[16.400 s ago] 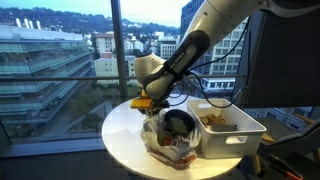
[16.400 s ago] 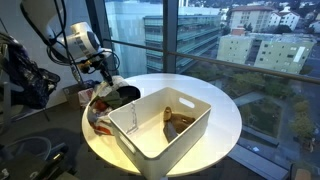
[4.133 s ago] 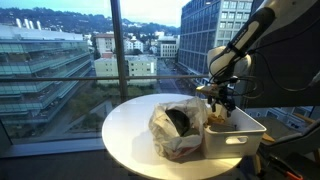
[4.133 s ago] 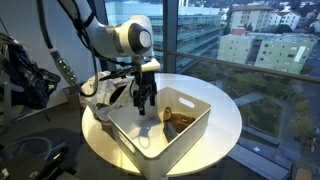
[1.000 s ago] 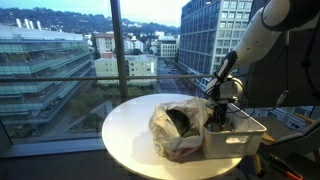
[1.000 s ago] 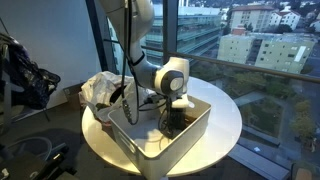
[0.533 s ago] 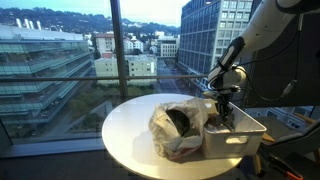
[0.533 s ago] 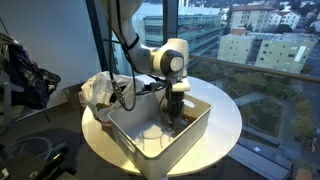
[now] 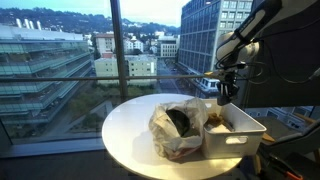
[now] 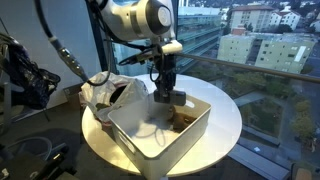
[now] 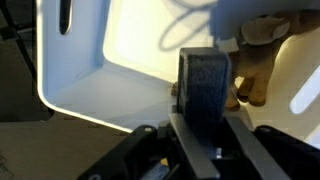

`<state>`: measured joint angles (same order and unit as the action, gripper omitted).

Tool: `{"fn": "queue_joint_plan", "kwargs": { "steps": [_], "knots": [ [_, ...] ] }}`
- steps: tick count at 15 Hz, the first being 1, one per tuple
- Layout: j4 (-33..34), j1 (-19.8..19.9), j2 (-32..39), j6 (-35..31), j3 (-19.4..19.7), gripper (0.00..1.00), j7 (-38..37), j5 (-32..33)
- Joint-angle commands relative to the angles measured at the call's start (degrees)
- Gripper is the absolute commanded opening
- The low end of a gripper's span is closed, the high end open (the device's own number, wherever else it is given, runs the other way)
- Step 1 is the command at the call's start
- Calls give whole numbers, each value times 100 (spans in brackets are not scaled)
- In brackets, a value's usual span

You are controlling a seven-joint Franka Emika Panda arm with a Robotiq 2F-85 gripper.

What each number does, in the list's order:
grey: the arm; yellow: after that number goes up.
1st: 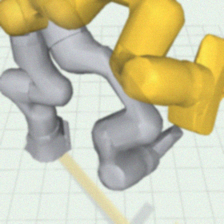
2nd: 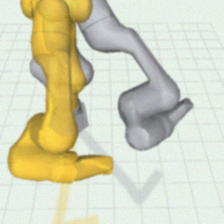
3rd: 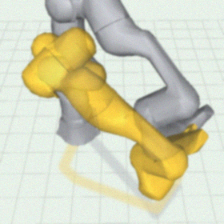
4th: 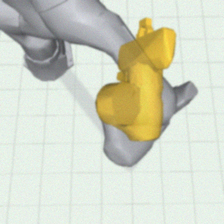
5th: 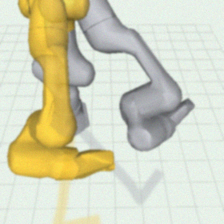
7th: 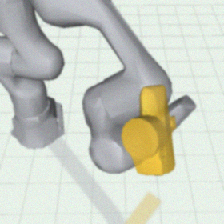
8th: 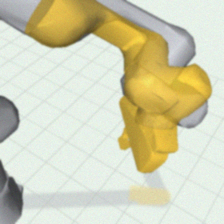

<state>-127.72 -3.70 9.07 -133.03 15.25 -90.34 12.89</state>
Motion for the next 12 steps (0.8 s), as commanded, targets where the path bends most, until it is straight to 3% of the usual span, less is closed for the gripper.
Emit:
{"fn": "queue_joint_plan", "kwargs": {
  "steps": [1,7,12],
  "knots": [
    [-760,-8,-1120,-140,-575,6,-72,359],
    [-1123,-191,-1674,-129,-1839,7,-20,395],
    [-884,-393,-1323,-214,-2538,7,-187,732]
  ]
}}
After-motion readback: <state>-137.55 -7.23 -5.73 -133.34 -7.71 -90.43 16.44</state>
